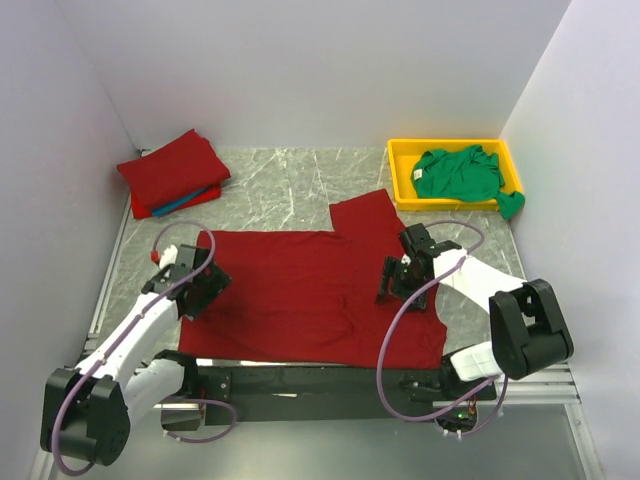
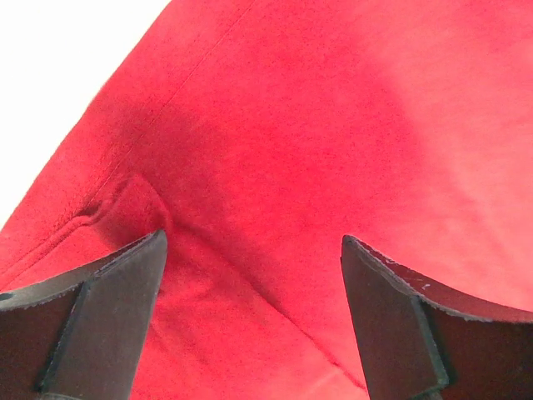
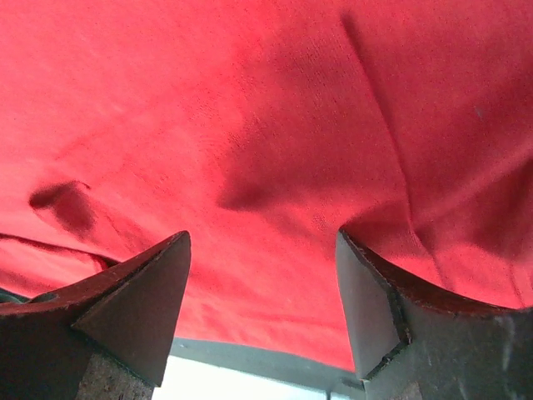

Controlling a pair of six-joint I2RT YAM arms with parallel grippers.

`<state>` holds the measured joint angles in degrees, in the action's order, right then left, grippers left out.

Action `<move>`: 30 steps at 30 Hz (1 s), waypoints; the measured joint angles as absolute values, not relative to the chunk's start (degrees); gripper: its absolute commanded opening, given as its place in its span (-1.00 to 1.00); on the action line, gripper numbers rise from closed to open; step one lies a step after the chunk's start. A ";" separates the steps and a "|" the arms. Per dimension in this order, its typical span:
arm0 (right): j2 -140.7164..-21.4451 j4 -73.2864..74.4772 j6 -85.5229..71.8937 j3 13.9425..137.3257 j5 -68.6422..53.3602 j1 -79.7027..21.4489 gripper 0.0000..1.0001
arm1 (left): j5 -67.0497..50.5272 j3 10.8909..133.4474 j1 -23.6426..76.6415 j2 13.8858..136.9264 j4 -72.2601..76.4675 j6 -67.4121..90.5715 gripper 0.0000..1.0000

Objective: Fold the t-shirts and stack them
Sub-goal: Fold the tshirt

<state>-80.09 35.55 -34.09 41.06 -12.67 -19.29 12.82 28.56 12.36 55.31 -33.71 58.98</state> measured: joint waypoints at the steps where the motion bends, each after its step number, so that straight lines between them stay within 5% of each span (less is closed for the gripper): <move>1: -80.20 37.36 -33.76 41.76 -12.34 -19.38 0.54 | 13.28 30.22 12.36 55.33 -34.68 58.74 0.85; 7: -84.07 45.25 -32.58 54.06 -10.28 -19.42 0.53 | 18.46 42.00 12.23 58.76 -34.48 54.39 0.93; 18: -106.98 47.53 -29.43 91.44 -4.69 -19.33 0.42 | 20.73 61.36 5.30 89.62 -26.89 41.30 0.35; 30: -129.58 48.56 -25.39 116.81 -1.87 -16.40 0.38 | 16.49 78.22 1.52 110.69 -26.39 39.62 0.16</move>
